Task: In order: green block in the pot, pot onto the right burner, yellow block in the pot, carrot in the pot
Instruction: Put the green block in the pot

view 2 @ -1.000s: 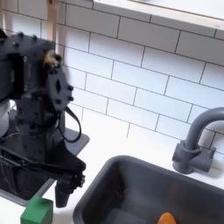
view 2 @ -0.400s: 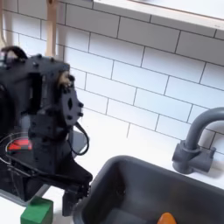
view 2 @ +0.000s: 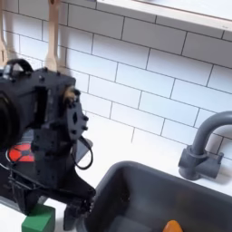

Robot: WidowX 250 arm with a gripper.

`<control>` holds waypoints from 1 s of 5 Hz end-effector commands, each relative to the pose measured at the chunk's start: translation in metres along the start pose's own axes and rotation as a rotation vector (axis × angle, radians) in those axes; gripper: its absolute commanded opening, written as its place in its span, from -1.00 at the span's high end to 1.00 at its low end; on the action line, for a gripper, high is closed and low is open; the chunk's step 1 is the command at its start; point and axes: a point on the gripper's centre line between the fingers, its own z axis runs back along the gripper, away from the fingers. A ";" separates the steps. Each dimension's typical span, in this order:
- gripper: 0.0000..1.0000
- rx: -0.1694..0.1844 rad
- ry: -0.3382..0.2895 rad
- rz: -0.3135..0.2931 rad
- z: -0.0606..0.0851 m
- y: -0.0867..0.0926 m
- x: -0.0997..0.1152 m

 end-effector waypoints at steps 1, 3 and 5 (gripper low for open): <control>-1.00 0.007 -0.003 0.000 -0.001 0.009 0.003; -1.00 0.010 0.024 0.010 -0.006 0.016 -0.002; -1.00 0.003 0.028 -0.001 -0.004 0.011 -0.001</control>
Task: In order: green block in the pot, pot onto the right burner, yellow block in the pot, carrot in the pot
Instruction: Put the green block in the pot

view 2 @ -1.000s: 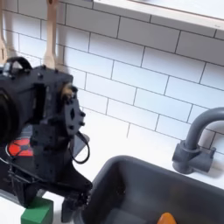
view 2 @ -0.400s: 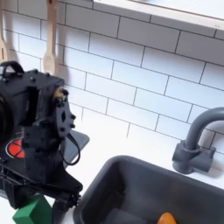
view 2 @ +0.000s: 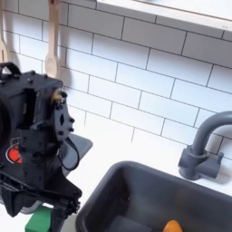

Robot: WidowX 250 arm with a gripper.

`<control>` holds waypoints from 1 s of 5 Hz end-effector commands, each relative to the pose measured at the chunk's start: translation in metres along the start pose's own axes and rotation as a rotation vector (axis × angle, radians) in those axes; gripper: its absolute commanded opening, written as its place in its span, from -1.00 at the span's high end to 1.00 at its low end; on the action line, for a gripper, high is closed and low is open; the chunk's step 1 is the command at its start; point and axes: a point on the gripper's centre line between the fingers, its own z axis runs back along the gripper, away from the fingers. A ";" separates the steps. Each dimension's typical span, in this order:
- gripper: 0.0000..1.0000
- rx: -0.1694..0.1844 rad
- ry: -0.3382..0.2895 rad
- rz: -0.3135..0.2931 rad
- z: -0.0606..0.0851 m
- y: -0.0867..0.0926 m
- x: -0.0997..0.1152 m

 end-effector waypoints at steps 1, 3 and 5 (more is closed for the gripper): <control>-1.00 -0.007 0.005 0.008 -0.001 -0.001 0.000; -1.00 -0.043 0.006 0.037 -0.005 -0.009 0.003; -1.00 -0.056 0.009 0.040 -0.011 -0.008 0.000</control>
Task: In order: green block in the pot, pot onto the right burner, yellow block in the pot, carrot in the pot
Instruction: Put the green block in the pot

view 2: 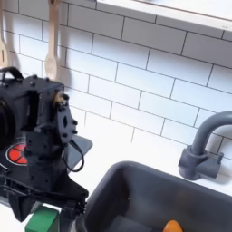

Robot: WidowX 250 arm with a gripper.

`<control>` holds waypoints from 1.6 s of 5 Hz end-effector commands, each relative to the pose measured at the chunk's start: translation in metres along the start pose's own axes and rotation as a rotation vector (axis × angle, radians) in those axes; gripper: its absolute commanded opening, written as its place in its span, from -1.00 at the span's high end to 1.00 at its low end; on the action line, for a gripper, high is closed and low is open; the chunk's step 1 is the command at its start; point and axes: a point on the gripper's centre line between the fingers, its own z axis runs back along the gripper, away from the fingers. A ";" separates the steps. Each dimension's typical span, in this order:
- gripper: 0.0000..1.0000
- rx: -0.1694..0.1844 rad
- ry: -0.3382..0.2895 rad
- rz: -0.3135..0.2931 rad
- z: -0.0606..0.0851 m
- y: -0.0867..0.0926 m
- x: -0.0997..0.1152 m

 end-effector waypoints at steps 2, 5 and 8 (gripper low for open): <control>-1.00 -0.001 0.028 -0.023 -0.014 0.001 -0.009; 1.00 -0.011 0.031 -0.019 -0.013 0.002 -0.012; 1.00 -0.015 0.016 -0.026 0.006 0.003 -0.011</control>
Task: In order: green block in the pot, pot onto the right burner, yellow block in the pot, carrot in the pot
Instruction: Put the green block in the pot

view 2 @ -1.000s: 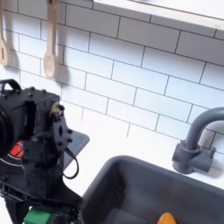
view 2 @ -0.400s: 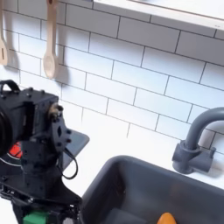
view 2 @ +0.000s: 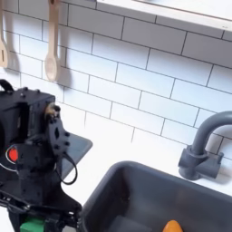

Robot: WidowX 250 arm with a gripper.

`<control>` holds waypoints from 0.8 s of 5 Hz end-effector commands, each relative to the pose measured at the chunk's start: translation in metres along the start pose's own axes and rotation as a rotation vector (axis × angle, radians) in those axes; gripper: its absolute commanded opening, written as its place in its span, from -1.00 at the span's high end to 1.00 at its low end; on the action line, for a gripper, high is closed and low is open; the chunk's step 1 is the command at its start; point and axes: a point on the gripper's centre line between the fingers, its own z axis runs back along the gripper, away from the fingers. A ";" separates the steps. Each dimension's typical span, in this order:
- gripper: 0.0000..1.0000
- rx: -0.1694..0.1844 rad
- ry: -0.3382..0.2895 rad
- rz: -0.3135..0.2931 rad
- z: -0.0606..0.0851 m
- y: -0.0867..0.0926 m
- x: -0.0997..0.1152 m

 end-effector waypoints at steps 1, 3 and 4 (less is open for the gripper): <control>1.00 -0.001 -0.035 -0.001 0.021 0.002 0.009; 1.00 -0.001 -0.082 0.040 0.050 0.017 0.026; 1.00 -0.001 -0.113 0.067 0.062 0.027 0.036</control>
